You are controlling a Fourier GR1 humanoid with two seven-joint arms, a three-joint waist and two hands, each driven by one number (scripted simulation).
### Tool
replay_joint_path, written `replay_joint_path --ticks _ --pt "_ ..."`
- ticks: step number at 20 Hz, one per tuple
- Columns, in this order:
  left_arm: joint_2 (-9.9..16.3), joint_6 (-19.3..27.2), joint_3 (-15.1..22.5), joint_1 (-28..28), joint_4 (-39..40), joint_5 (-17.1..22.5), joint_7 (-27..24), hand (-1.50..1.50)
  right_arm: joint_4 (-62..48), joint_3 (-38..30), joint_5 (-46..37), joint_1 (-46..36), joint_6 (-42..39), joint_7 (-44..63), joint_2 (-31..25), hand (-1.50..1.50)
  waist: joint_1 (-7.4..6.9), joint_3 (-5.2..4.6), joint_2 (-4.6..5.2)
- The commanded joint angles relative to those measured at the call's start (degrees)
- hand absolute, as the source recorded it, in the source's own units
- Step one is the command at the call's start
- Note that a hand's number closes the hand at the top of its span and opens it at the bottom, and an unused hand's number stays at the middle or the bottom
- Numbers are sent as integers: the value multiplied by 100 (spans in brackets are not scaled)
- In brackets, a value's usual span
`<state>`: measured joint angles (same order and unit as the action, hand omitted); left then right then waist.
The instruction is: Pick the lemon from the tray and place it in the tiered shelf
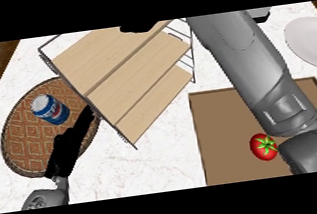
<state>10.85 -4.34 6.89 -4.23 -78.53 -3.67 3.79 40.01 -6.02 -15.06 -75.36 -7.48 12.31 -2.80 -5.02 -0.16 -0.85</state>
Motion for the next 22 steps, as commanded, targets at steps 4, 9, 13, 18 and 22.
replay_joint_path --ticks 4,9,13,18,22 --pt "40 -60 -26 38 -96 35 130 0 -413 -322 1268 70 1228 -428 268 -150 37 14 140" --pt "-48 124 -55 192 -47 -48 -46 0 -366 -1073 1132 -5 2000 -728 -21 -150 308 16 141" --pt "104 53 -269 325 88 51 -215 0 -438 -1287 1113 328 2256 -825 -487 -150 399 14 131" --pt "24 127 -199 279 -200 2 58 0 -745 -1530 1216 758 1533 -759 -1607 -150 426 20 122" --pt "124 -79 -333 564 -289 200 -71 0 -812 -1791 1543 1179 463 -1300 -2362 -150 398 23 119"
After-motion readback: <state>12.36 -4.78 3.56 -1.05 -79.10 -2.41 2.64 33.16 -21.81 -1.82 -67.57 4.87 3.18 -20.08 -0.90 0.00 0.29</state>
